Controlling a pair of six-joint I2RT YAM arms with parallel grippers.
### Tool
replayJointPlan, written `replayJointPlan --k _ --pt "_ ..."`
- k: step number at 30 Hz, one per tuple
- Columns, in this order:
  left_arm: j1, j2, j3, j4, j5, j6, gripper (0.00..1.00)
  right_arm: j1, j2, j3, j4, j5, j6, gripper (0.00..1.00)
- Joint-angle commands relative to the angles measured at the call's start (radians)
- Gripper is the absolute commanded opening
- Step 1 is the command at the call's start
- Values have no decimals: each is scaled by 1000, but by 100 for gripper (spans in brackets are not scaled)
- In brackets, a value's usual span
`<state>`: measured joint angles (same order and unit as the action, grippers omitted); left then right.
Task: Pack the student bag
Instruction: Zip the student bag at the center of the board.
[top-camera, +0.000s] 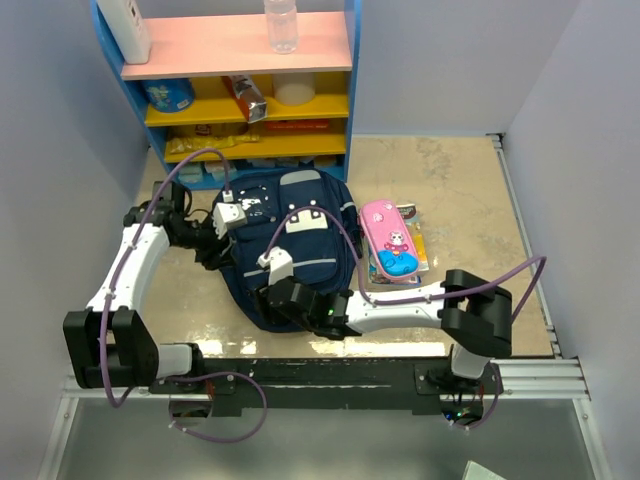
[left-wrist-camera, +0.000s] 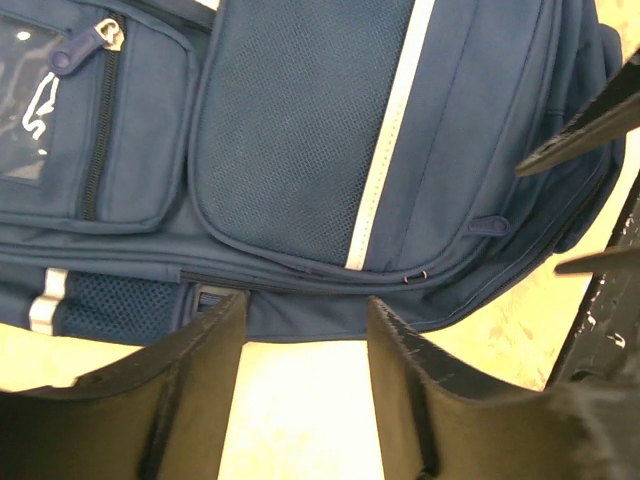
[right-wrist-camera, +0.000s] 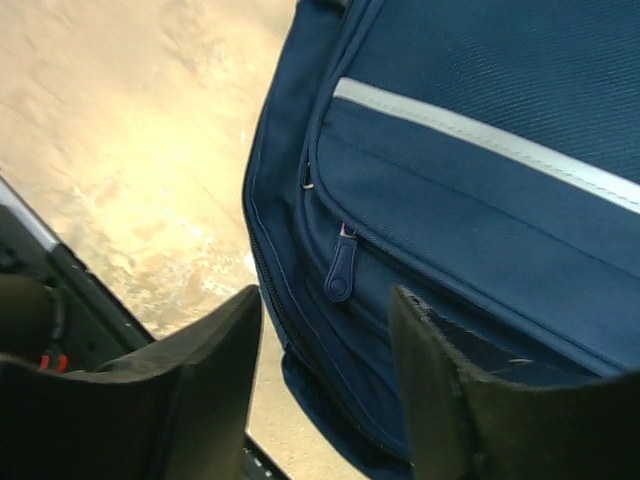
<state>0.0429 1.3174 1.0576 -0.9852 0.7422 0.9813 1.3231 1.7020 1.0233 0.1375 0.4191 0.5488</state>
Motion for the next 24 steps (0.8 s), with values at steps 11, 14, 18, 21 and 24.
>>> replayJointPlan --k 11,14,18,21,24 --pt "5 -152 -80 63 43 13 59 8 157 211 -196 81 22 53" --pt "5 -164 -84 63 45 14 59 10 180 247 -243 98 33 49" --pt "5 -168 -88 57 42 20 59 8 208 270 -273 101 54 43" --pt "3 -175 -94 65 43 19 59 10 238 306 -309 92 66 42" --pt "5 -181 -99 77 42 16 59 14 246 322 -355 93 83 40"
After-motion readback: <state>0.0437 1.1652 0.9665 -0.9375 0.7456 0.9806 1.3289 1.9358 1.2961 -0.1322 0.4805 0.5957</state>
